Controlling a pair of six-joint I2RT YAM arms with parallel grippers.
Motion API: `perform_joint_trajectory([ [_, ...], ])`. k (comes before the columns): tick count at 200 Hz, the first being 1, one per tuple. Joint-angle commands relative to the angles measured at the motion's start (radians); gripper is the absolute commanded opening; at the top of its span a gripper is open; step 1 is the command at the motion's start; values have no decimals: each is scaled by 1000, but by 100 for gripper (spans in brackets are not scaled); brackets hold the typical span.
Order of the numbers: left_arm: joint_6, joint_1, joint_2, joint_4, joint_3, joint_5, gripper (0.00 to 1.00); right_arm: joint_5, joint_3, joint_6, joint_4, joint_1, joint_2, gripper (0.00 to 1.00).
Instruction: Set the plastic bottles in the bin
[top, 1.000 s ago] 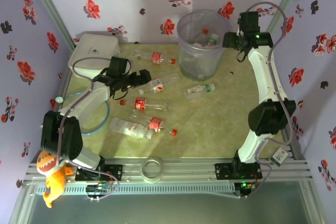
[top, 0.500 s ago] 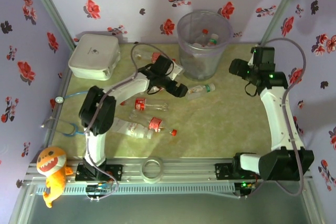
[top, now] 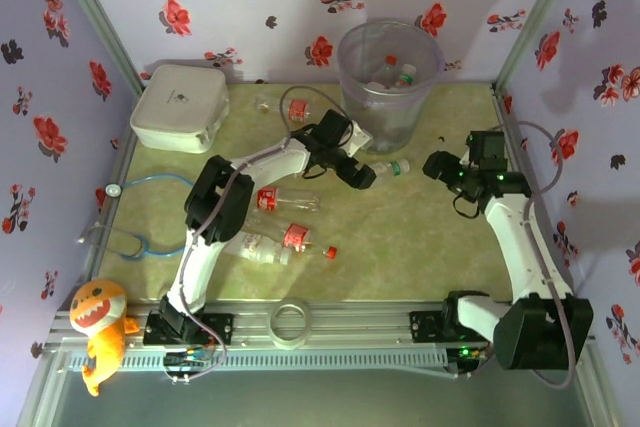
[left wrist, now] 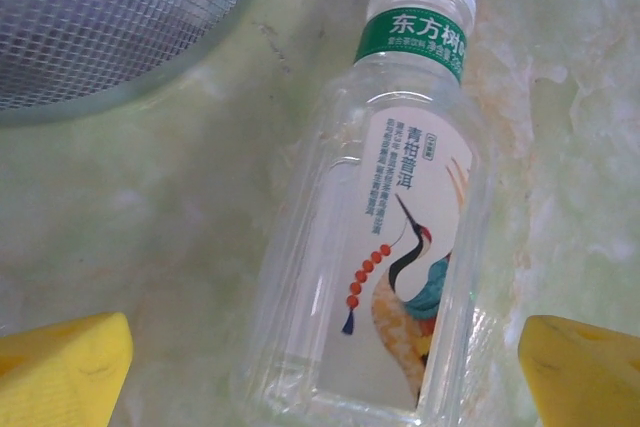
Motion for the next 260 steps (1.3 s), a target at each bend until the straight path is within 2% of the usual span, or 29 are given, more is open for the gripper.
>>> perform_joint_trajectory([
  [1, -18, -9, 17, 33, 10, 97, 98, -54, -75, 168, 206, 60, 51, 81],
  [35, -102, -24, 19, 72, -38, 212, 94, 20, -114, 294, 346, 136, 169, 83],
  [66, -173, -56, -42, 159, -141, 310, 92, 42, -87, 317, 339, 144, 246, 86],
  [83, -226, -59, -88, 213, -201, 325, 91, 38, -67, 312, 333, 159, 287, 87],
  [106, -230, -48, -168, 216, -273, 277, 92, 48, 2, 248, 258, 194, 350, 88],
  [132, -256, -18, -332, 283, -407, 221, 94, 89, 103, 137, 130, 237, 419, 88],
  [150, -255, -4, -424, 269, -462, 155, 95, 128, 164, 68, 61, 258, 472, 88],
  [183, -285, 21, -532, 278, -541, 104, 95, 148, 251, -55, 31, 263, 600, 88],
  [205, -303, 37, -573, 295, -568, 96, 95, 151, 297, -112, 10, 272, 658, 89],
  [260, -340, 55, -584, 345, -591, 98, 95, 184, 306, -153, -40, 309, 681, 88],
])
